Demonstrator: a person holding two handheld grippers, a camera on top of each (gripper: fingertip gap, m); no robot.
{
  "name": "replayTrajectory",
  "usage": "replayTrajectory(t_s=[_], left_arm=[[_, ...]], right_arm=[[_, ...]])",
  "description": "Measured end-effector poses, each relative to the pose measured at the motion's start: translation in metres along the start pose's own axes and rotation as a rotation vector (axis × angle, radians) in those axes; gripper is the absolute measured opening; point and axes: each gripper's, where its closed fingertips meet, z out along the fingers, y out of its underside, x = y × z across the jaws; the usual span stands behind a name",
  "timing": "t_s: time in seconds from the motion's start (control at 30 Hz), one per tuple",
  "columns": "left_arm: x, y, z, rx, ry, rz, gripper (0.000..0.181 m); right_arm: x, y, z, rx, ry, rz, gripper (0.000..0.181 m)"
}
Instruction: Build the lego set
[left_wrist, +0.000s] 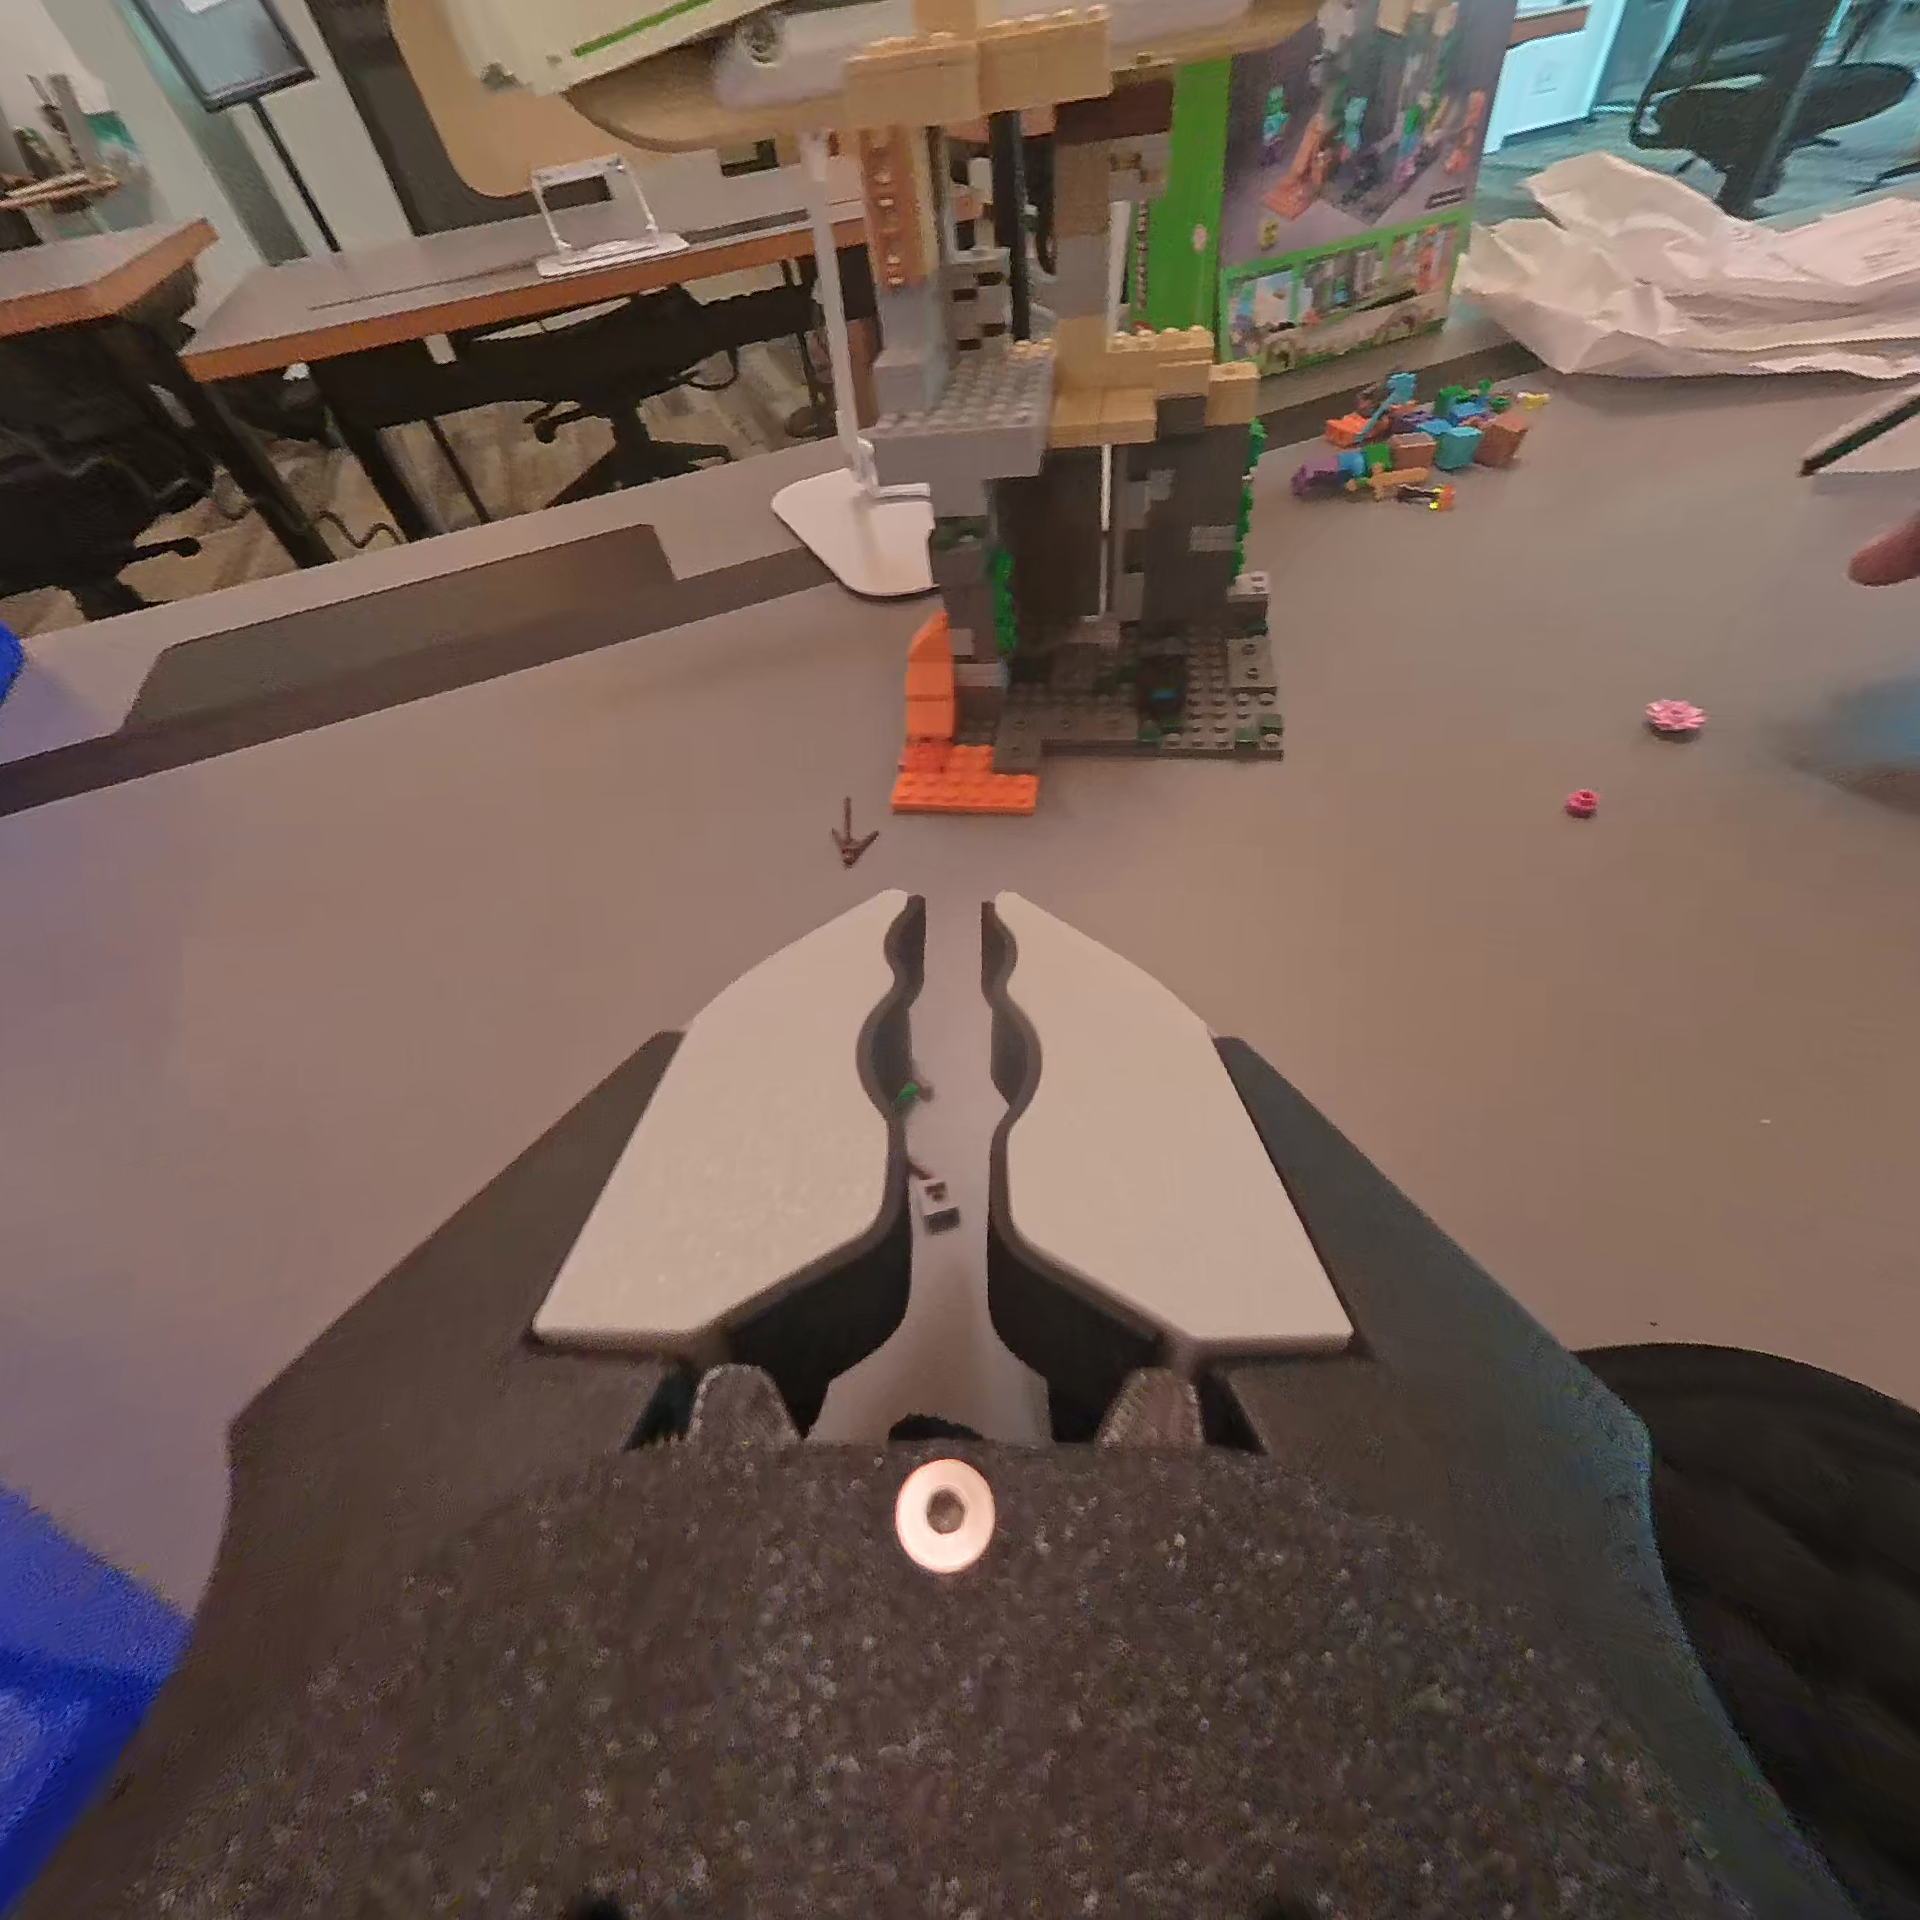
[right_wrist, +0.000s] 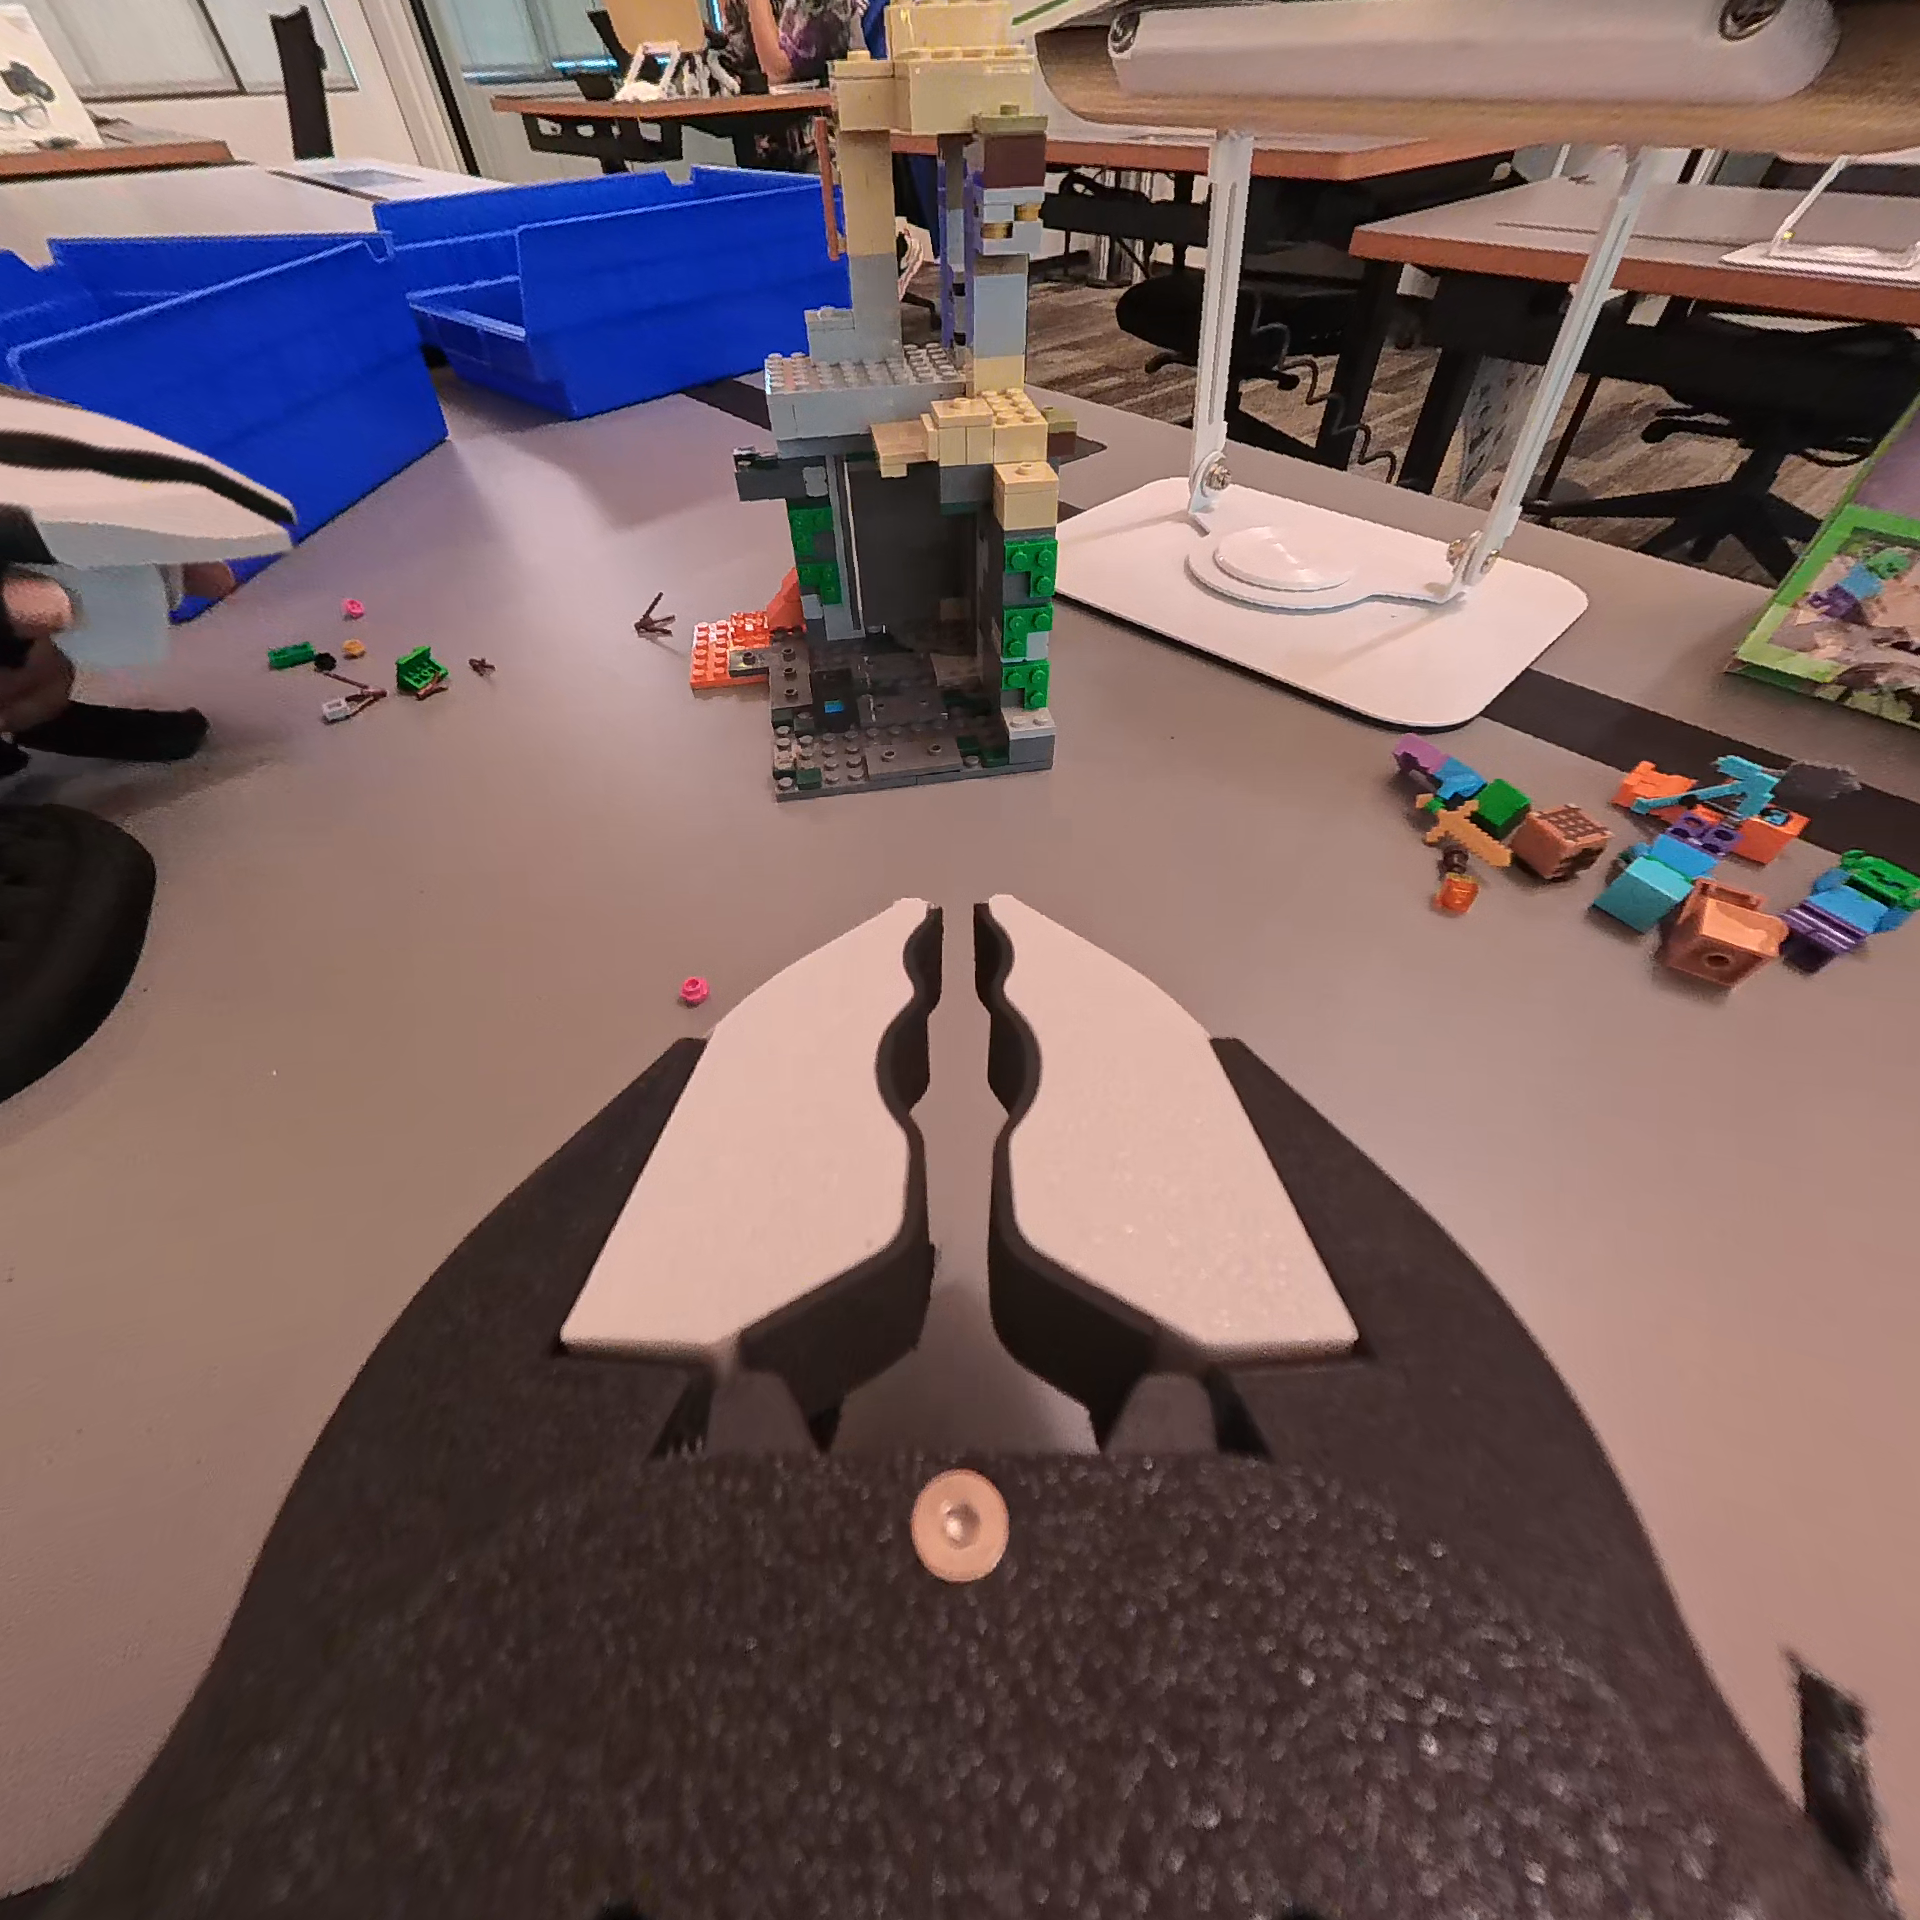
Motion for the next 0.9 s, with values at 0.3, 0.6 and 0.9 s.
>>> replayTrajectory(t_s=[0.3, 0.6, 0.9], left_arm=[[-0.046, -0.001, -0.024, 0.037, -0.142, -0.128, 0.008], [-0.021, 0.05, 0.003, -0.371, 0.021, 0.042, 0.025], [-0.02, 0.064, 0.021, -0.469, 0.024, 0.077, 0.007]], right_arm=[[-0.001, 0.001, 0.001, -0.011, 0.003, -0.012, 0.005], [-0.002, 0.001, 0.001, -0.013, 0.0, -0.012, 0.004], [-0.002, 0.002, 0.001, -0.016, -0.003, -0.007, 0.004]])
